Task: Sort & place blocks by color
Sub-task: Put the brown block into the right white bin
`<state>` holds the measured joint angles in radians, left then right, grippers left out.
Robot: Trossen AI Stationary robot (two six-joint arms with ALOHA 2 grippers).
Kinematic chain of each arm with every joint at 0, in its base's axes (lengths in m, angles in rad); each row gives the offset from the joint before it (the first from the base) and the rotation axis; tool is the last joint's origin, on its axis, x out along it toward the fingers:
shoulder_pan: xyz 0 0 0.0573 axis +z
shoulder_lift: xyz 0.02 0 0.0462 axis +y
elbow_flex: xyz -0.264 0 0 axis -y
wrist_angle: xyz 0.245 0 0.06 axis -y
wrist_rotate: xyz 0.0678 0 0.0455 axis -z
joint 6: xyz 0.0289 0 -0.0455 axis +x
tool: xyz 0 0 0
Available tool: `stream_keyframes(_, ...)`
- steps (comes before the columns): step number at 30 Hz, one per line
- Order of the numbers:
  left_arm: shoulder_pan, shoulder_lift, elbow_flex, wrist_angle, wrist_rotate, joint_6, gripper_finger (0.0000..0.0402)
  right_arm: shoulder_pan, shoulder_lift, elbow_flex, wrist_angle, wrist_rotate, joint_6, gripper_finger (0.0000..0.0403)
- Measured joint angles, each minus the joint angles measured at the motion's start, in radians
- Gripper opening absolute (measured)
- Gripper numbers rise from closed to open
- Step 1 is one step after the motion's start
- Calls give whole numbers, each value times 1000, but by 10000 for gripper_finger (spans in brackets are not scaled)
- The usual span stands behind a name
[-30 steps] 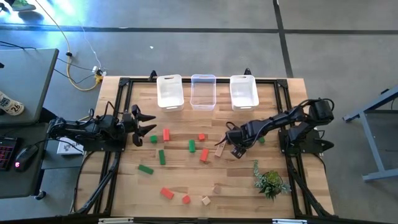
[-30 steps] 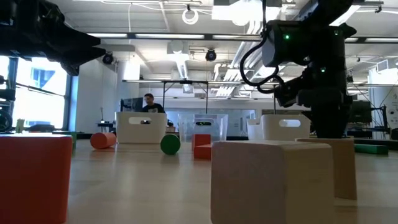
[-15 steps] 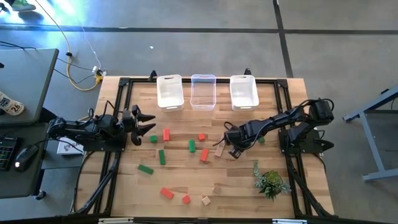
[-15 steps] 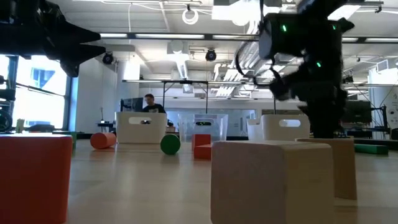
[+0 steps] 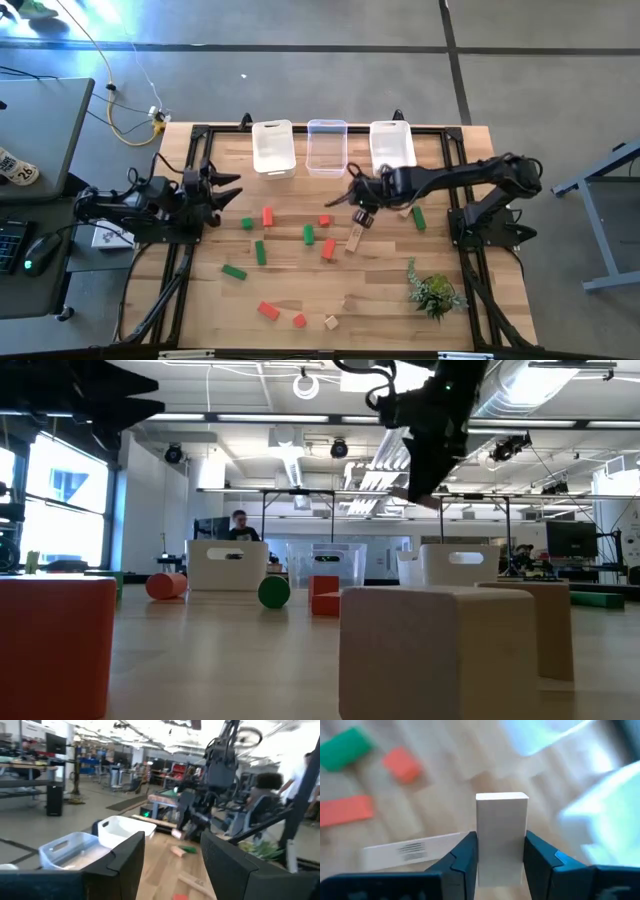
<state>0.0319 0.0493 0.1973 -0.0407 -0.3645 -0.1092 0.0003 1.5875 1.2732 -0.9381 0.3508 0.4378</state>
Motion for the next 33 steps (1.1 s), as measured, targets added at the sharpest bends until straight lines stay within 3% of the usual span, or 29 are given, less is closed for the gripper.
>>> stream_keyframes(8, 0, 162, 120, -128, -74, 29, 184, -123, 0, 123, -93, 236, -147, 102)
stream_keyframes(13, 0, 285, 199, -220, -97, 38, 184, -258, 0, 134, -131, 283, -154, 103)
stream_keyframes(19, 0, 427, 284, -300, -88, -18, 184, -426, 0, 118, -139, 216, -151, 103)
stream_keyframes(24, 0, 532, 352, -420, -82, -49, 184, -533, 1, 58, -93, 91, -168, 103)
stream_keyframes(33, 0, 652, 396, -549, 51, -134, 184, -590, 2, -99, 57, -78, -185, 103)
